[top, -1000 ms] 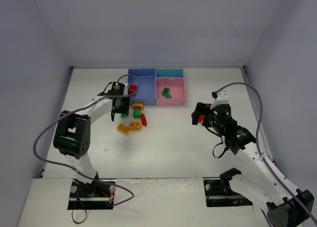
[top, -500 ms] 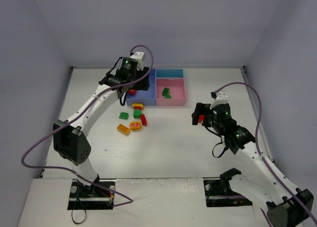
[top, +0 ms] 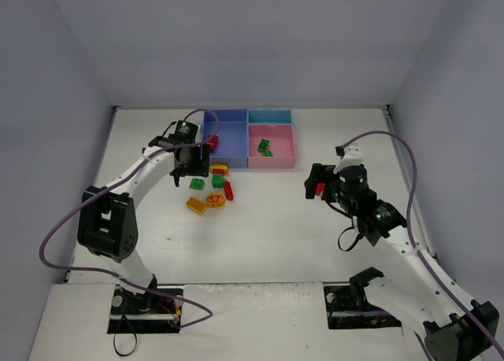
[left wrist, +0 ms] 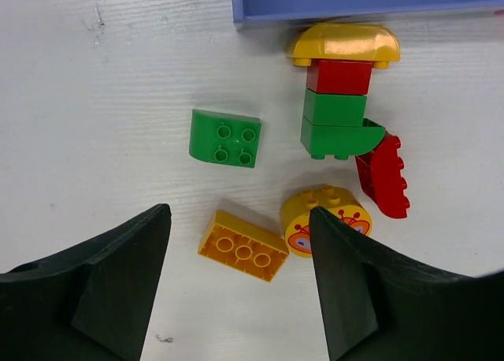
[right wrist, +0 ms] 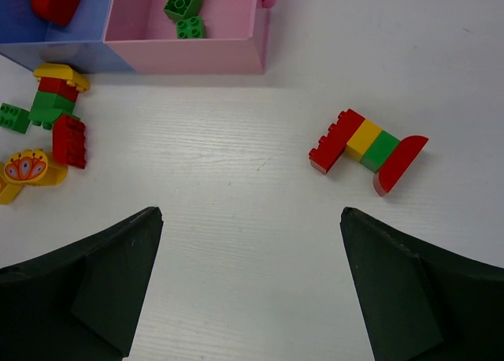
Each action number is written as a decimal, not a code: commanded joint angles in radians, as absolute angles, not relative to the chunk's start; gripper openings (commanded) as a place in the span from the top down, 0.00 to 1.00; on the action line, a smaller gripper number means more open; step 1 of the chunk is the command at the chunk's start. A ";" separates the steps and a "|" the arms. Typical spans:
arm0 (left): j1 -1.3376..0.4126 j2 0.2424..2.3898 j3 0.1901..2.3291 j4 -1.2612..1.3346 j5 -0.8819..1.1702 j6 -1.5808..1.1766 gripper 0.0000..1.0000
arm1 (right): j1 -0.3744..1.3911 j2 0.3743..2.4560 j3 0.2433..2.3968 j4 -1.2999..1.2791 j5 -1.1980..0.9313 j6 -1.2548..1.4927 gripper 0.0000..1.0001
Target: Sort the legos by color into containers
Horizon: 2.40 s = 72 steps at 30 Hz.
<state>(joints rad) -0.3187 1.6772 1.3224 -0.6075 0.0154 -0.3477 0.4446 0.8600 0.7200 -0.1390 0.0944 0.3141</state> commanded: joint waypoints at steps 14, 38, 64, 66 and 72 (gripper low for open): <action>-0.262 1.723 1.379 -0.589 0.322 0.426 0.37 | 0.437 0.867 0.730 -0.072 0.031 0.324 0.07; -0.264 1.896 1.394 -0.574 0.344 0.854 0.41 | 0.437 0.894 0.750 -0.072 0.031 0.307 0.07; -0.290 1.654 1.479 -0.416 0.500 0.386 0.95 | 0.437 0.911 0.744 -0.055 0.048 0.301 0.07; -0.327 1.651 1.491 -0.344 0.486 0.312 0.95 | 0.437 0.904 0.741 -0.057 0.051 0.305 0.07; -0.480 1.799 1.644 -0.174 0.409 0.131 0.95 | 0.437 0.871 0.724 -0.055 0.057 0.318 0.07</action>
